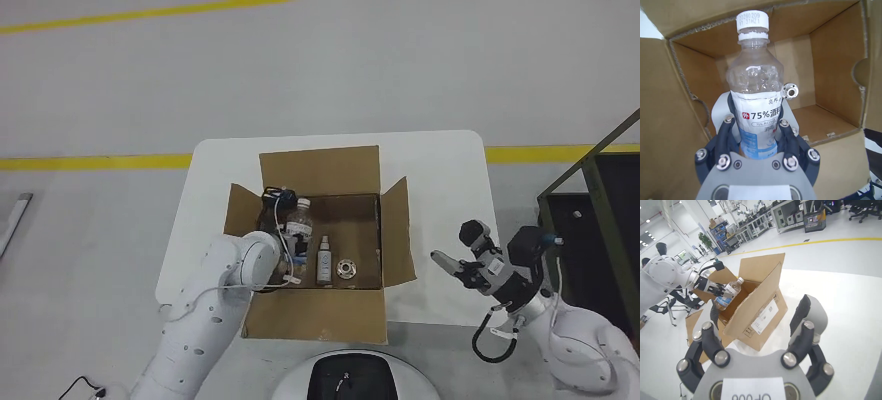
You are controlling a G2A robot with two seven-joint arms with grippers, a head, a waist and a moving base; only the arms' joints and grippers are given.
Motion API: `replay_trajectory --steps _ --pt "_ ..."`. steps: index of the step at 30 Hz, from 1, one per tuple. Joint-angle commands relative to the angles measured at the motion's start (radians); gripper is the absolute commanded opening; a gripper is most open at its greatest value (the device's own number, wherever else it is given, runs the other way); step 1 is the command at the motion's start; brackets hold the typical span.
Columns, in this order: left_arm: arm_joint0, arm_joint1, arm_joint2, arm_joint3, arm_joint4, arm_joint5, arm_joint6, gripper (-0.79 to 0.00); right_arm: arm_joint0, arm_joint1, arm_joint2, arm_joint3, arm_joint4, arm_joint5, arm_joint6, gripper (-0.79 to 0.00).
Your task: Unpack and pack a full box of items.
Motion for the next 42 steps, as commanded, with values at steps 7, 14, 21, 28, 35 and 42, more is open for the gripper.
replay_trajectory --steps 7,14,21,28,35,42 --pt "0.009 0.012 -0.083 -0.080 -0.011 -0.011 -0.001 -0.785 0.018 -0.003 -0.114 0.015 0.028 0.052 0.091 0.000" --pt "0.007 0.020 -0.141 -0.121 -0.021 -0.007 0.015 -0.785 0.045 -0.010 -0.190 0.050 -0.046 0.129 0.095 -0.459" --pt "-0.008 0.025 -0.168 -0.142 -0.036 -0.021 0.010 -0.785 0.042 -0.012 -0.187 0.054 -0.053 0.192 0.064 -0.785" --pt "-0.022 0.030 -0.188 -0.164 -0.054 -0.031 0.008 -0.785 0.031 -0.018 -0.167 0.062 -0.023 0.275 -0.012 -0.785" --pt "-0.035 0.034 -0.202 -0.170 -0.069 -0.025 0.018 -0.785 0.021 -0.026 -0.139 0.056 0.015 0.362 -0.096 -0.785" --pt "-0.046 0.039 -0.224 -0.158 -0.068 -0.019 0.017 -0.785 -0.017 -0.033 -0.105 0.048 0.023 0.423 -0.181 -0.785"
